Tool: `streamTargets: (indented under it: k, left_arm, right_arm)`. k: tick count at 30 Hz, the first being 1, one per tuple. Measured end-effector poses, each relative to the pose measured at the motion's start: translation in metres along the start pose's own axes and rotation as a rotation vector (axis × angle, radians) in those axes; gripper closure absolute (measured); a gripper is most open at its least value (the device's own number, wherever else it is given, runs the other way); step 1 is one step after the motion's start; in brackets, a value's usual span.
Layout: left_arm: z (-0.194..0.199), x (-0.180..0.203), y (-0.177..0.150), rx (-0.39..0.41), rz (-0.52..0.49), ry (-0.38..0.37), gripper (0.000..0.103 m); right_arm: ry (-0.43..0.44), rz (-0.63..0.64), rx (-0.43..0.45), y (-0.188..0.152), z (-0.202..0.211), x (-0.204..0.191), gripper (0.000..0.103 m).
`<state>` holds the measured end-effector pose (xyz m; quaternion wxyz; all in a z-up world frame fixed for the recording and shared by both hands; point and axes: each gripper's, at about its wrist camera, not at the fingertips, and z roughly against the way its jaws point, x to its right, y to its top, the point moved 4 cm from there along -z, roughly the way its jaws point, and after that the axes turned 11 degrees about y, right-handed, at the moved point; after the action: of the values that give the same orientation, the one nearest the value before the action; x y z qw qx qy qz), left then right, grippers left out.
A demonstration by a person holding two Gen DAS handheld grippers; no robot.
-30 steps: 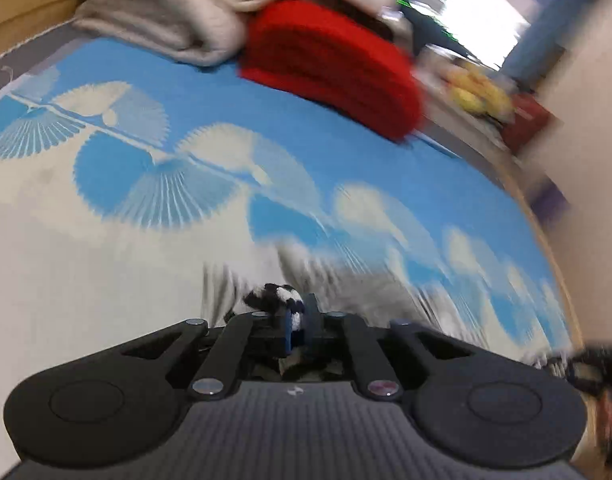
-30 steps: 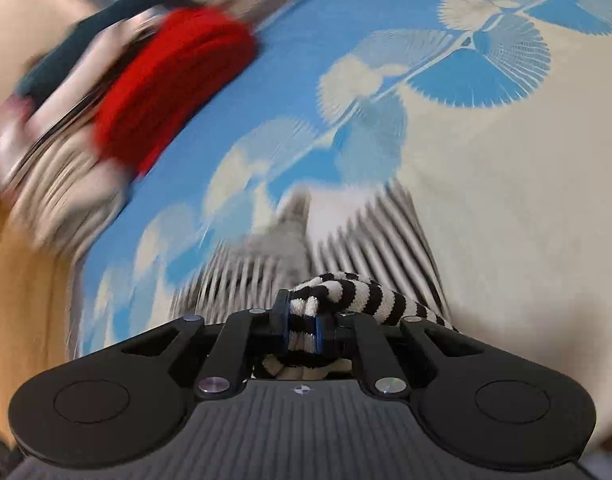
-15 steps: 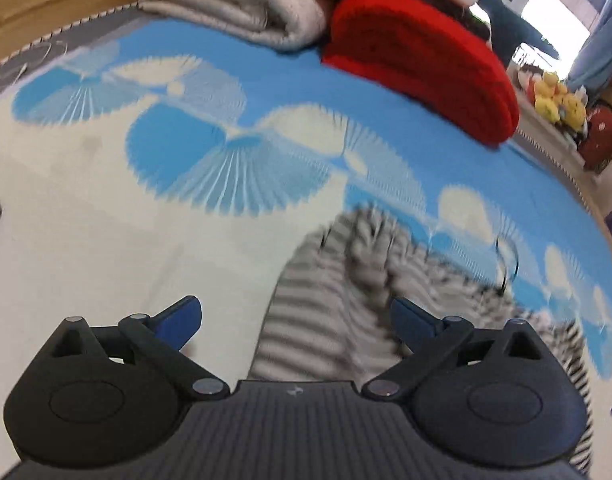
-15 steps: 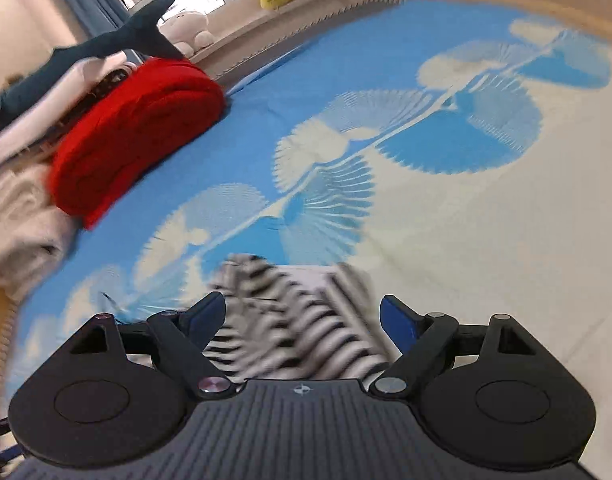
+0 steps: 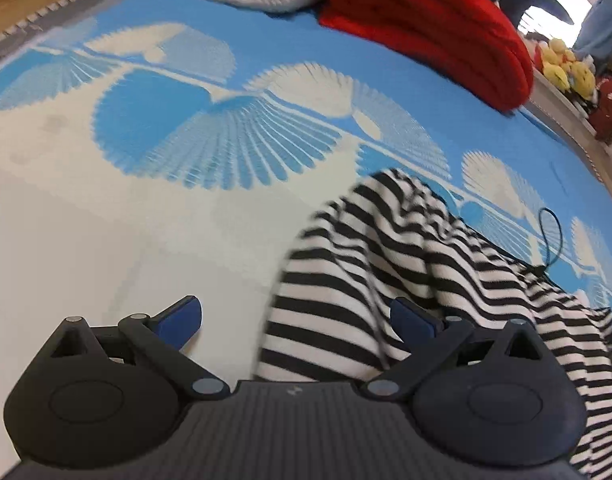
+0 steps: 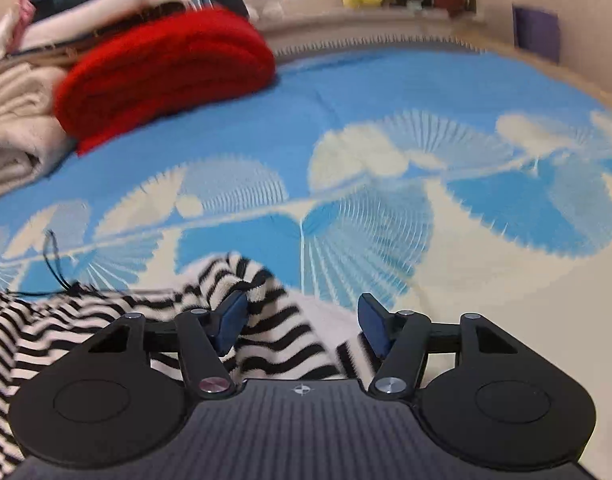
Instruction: Fold small clothes
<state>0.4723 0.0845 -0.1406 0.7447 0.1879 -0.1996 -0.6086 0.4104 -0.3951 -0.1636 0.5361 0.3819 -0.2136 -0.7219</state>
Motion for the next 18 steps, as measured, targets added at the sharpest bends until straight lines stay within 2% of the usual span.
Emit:
streamTargets:
  k: [1, 2, 3, 6, 9, 14, 16, 18]
  left_arm:
    - [-0.002, 0.003, -0.001, -0.012, -0.003, -0.009, 0.002]
    - [-0.002, 0.006, -0.003, -0.014, -0.015, -0.015, 0.002]
    - [-0.001, 0.01, -0.004, -0.009, -0.036, -0.015, 0.002]
    - [0.007, 0.017, -0.006, 0.038, -0.1, 0.003, 0.002]
    - [0.011, 0.018, -0.007, 0.053, -0.112, -0.002, 0.002]
    - [0.012, 0.015, -0.006, 0.051, -0.081, 0.01, 0.002]
    - [0.012, 0.014, -0.006, 0.05, -0.07, 0.004, 0.002]
    - [0.01, 0.013, -0.006, 0.041, -0.068, 0.006, 0.002]
  right_arm:
    - [0.014, -0.02, -0.026, -0.002, -0.007, 0.0, 0.052]
    - [0.041, -0.044, -0.046, -0.003, -0.011, -0.002, 0.095]
    - [0.068, -0.073, -0.06, -0.001, -0.012, -0.003, 0.1]
    - [0.074, -0.095, 0.023, 0.01, 0.0, -0.005, 0.1]
    - [0.066, -0.128, 0.091, 0.018, 0.012, -0.001, 0.1]
    - [-0.084, -0.115, 0.202, 0.03, 0.022, 0.011, 0.1]
    - [-0.108, -0.14, 0.208, 0.029, 0.018, 0.021, 0.1]
    - [-0.08, -0.156, 0.145, 0.019, 0.002, 0.026, 0.1]
